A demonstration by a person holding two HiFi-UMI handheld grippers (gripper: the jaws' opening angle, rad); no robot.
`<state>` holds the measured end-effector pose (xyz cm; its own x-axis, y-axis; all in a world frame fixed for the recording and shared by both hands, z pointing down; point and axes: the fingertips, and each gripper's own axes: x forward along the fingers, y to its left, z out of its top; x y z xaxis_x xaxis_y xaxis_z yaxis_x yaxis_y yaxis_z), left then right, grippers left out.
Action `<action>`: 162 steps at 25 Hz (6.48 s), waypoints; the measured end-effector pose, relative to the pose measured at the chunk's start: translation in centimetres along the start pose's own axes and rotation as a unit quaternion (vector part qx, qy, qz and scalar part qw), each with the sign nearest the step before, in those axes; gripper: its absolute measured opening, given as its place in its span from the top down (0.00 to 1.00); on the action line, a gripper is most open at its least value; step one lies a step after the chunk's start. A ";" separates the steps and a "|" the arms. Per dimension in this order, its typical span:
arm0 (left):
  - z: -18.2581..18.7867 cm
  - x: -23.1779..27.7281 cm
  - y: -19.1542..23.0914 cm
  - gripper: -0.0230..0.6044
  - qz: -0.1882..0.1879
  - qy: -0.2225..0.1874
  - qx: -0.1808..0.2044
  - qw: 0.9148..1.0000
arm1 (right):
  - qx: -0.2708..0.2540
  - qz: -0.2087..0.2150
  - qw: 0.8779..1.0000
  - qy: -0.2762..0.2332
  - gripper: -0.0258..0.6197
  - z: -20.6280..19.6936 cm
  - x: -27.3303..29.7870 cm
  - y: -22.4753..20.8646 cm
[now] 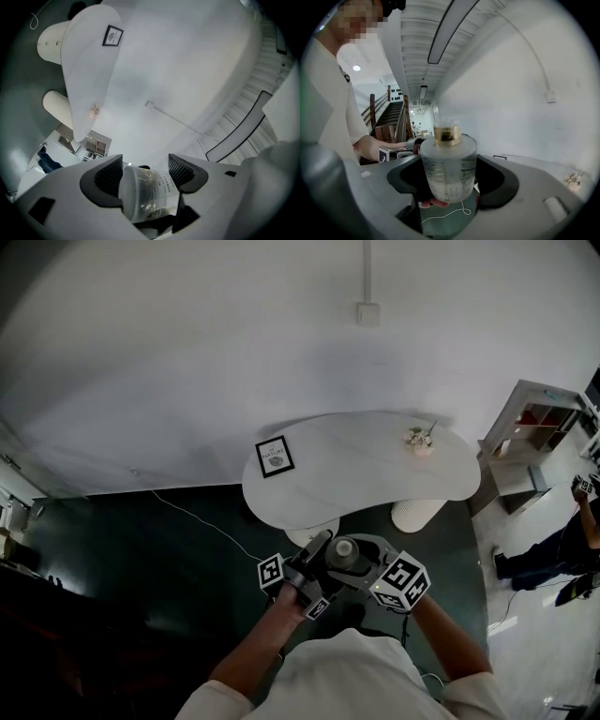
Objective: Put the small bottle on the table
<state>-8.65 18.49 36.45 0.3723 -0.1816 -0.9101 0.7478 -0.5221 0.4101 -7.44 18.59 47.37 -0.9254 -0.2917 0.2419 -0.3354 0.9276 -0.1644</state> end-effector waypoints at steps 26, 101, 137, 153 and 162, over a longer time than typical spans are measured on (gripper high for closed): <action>2.3 4.9 13.2 0.50 0.019 0.005 0.022 1.000 | -0.006 0.033 0.999 -0.024 0.43 0.2 -6.3 -12.5; 42.4 -3.3 31.3 0.53 0.117 -0.095 -0.002 0.989 | 0.090 -0.045 0.993 0.060 0.43 -3.0 16.4 -53.1; 45.6 -15.1 39.0 0.88 0.228 -0.231 -0.019 0.946 | 0.122 -0.094 0.964 0.217 0.43 -26.1 25.0 -62.4; 42.2 -25.6 42.0 0.95 0.486 -0.361 -0.107 0.788 | 0.078 -0.092 0.968 0.218 0.43 -27.9 25.6 -62.3; 41.0 -26.0 41.1 0.95 0.489 -0.370 -0.095 0.784 | 0.022 -0.087 0.970 0.228 0.43 -28.4 25.2 -61.7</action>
<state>-10.17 -32.44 74.61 0.4512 -0.8879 0.0900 0.3979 0.2904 0.8703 -5.08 -39.38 90.76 -0.6836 -0.3005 0.6651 -0.4957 0.8600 -0.1210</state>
